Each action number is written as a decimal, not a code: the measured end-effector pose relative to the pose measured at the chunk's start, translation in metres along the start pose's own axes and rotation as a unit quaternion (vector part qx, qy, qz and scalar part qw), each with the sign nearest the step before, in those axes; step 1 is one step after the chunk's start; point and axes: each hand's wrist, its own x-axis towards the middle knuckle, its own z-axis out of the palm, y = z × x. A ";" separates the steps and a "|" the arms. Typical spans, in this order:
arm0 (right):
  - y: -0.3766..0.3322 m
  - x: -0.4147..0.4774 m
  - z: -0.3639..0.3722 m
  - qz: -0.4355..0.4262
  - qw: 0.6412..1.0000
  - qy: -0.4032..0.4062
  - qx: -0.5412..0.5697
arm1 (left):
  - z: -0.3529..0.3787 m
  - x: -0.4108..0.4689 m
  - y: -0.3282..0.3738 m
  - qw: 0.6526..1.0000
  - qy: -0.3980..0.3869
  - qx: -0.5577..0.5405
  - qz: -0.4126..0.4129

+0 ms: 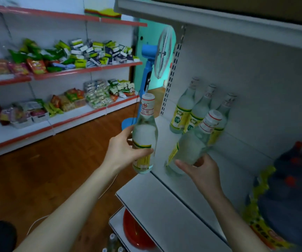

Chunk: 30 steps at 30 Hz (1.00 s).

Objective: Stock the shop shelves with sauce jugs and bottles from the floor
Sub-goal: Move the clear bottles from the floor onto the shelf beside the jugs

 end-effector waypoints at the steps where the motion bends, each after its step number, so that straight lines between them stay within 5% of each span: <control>1: 0.001 0.005 0.000 0.004 1.000 0.009 -0.004 | 0.004 0.011 -0.001 1.000 -0.009 -0.001 -0.003; 20: 0.005 0.048 0.035 0.094 0.987 0.128 -0.028 | 0.048 0.116 -0.030 0.980 -0.168 -0.052 0.088; 30: 0.009 0.041 0.048 0.099 0.978 0.184 0.019 | 0.068 0.111 -0.073 0.972 -0.229 -0.047 0.027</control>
